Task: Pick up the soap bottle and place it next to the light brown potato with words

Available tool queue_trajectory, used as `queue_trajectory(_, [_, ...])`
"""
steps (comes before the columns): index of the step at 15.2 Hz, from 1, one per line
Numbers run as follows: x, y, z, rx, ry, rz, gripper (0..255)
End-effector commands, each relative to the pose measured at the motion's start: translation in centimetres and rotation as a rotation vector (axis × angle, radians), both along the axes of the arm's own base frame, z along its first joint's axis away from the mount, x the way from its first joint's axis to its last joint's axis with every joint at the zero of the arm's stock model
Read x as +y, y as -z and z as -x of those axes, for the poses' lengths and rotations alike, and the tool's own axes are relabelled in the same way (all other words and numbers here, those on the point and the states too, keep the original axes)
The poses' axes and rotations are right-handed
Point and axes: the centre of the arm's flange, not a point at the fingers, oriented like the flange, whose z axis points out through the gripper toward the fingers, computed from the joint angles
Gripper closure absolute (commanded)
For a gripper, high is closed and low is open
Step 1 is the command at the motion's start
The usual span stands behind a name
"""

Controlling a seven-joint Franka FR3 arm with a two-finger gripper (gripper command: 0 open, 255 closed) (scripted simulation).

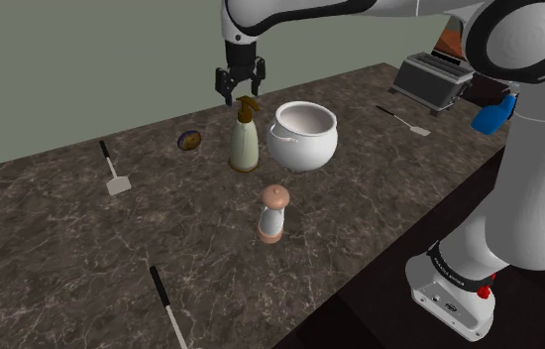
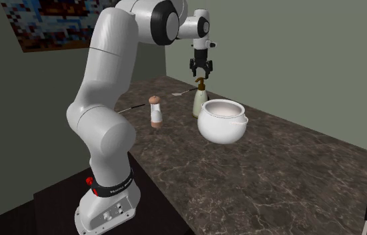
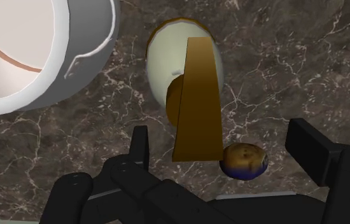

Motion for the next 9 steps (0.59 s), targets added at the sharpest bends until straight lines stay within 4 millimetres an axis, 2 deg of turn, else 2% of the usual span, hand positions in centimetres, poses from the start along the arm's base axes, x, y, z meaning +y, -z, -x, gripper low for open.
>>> queue_trajectory(1, [0.1,-2.4,0.0,0.001,0.0,0.0,0])
queue_trajectory(2, [0.1,-3.4,0.0,0.001,0.0,0.0,0])
queue_trajectory(9, [0.1,-3.4,0.0,0.001,0.0,0.0,0])
